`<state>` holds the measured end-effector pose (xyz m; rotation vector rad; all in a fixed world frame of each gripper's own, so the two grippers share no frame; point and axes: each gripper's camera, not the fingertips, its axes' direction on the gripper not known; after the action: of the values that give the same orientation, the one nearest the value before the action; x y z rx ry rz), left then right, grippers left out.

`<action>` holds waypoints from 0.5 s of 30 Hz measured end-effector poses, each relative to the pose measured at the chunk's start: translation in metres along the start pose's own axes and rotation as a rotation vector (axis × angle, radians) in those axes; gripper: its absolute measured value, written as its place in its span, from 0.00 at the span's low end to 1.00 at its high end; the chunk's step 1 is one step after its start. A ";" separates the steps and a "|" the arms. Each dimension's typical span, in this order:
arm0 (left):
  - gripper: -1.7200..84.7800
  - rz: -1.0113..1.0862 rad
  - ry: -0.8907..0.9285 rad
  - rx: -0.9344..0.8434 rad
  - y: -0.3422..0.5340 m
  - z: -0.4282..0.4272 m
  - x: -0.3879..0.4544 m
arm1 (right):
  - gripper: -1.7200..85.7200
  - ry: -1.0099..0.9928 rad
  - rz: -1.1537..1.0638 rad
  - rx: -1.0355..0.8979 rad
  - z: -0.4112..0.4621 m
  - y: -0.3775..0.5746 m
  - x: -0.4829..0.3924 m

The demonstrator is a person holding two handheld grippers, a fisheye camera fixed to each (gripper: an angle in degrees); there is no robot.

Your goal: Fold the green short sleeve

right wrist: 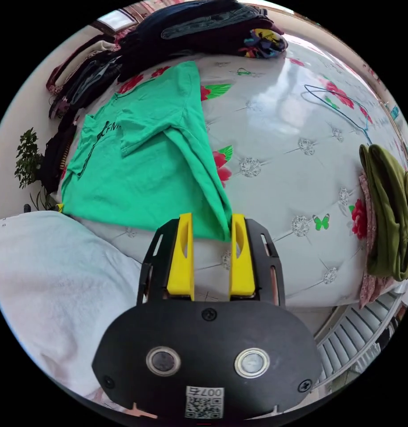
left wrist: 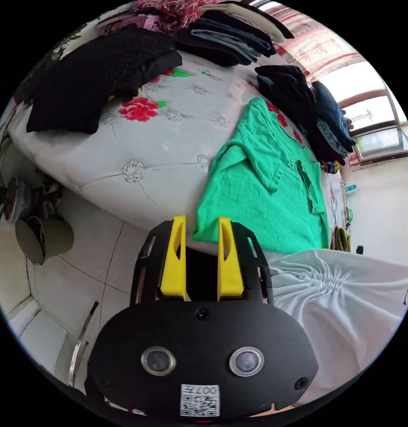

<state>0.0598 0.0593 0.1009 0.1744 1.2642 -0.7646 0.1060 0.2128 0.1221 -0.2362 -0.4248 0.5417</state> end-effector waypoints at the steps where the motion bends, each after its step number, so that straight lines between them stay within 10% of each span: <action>1: 0.13 0.015 -0.091 -0.022 -0.006 0.000 0.011 | 0.10 0.075 -0.024 -0.005 0.001 -0.004 -0.005; 7: 0.02 0.234 -0.085 -0.168 -0.027 -0.025 0.026 | 0.04 0.061 -0.171 -0.073 -0.010 -0.018 0.009; 15: 0.01 0.146 0.543 -0.052 -0.078 -0.141 -0.044 | 0.03 -0.721 0.112 0.109 -0.084 -0.030 0.154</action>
<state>-0.1027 0.0925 0.1164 0.4493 1.7600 -0.5731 0.2762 0.2631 0.1080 0.0515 -1.0824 0.7535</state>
